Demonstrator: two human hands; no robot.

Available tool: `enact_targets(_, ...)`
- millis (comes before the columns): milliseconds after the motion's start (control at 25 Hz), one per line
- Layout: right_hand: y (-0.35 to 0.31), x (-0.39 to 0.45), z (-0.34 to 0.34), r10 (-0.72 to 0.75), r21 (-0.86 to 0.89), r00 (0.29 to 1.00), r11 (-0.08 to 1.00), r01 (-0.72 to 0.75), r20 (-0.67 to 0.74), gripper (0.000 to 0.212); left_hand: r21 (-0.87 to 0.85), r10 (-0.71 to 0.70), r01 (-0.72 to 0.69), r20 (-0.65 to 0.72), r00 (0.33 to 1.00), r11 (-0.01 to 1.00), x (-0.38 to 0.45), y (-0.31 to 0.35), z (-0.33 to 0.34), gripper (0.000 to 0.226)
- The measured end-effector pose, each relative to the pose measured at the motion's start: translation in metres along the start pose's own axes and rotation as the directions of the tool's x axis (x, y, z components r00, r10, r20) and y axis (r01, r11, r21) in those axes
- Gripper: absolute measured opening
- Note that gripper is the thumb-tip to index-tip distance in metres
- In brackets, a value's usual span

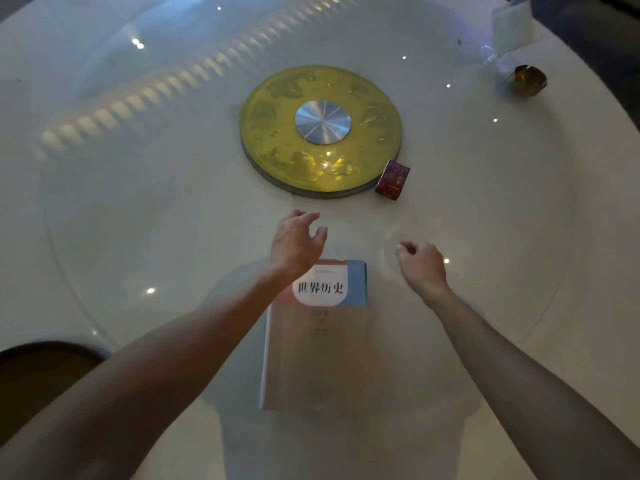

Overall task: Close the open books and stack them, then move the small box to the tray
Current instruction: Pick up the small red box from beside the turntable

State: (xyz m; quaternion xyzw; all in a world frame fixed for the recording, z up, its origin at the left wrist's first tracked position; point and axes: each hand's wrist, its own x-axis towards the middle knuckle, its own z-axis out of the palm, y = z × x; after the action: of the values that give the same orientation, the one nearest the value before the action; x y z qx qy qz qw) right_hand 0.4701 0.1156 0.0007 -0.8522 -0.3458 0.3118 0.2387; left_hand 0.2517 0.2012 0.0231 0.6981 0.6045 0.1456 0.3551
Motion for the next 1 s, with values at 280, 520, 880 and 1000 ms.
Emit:
enact_targets(280, -0.036, 0.099, -0.019, -0.086, -0.007, 0.986, 0.996, 0.088, 0.142, 0.06, -0.326, -0.107, 0.183, 0.239, 0.965, 0.927, 0.094, 0.062, 0.053, 0.05)
enact_targets(520, -0.037, 0.139, -0.008, 0.033, 0.381, 0.983, 0.919, -0.101, 0.179, 0.017, -0.388, -0.139, 0.29, 0.373, 0.917, 0.875, 0.136, 0.082, 0.085, 0.041)
enact_targets(880, -0.029, 0.112, 0.011, 0.06, 0.529, 0.976, 0.833, -0.164, 0.209, 0.015, -0.437, -0.098, 0.218, 0.279, 0.955, 0.873, 0.123, 0.064, 0.087, 0.042)
enact_targets(1000, -0.04, 0.085, 0.021, 0.039, 0.543, 0.976, 0.826, -0.152, 0.213, 0.019, -0.48, -0.11, 0.212, 0.232, 0.966, 0.851, 0.108, 0.048, 0.066, 0.035)
